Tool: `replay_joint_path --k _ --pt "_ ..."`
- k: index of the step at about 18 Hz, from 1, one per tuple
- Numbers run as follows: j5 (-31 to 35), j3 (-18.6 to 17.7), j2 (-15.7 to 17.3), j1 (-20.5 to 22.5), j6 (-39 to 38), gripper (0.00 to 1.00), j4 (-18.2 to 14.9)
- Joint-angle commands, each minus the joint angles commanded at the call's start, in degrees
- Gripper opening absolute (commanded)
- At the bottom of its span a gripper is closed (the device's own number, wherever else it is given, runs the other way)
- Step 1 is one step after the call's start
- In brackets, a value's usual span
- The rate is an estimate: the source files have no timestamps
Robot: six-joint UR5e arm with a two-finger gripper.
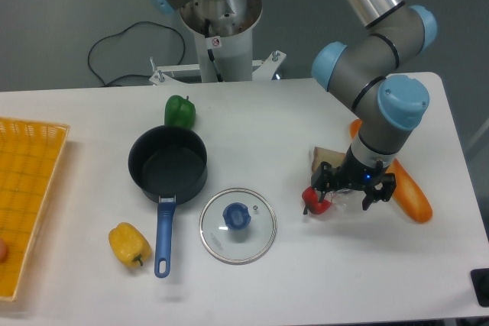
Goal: Pick up the toast
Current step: 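Lower the gripper and close it on the toast slice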
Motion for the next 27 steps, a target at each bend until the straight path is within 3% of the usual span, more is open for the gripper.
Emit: replay_joint_path --k 2,8,15,25,27 --pt "0.0 0.0 0.0 0.0 -0.17 0.68 0.0" --pt "-0.09 -0.53 -0.09 -0.18 -0.26 0.54 -0.09" --pt "-0.09 -1.23 0.26 -0.18 0.44 0.2 -0.18" --pt "-0.17 -0.35 0.61 -0.26 -0.26 0.08 -0.7" --pt "-0.61 0.87 1.23 -1.05 -0.61 0.08 -2.27"
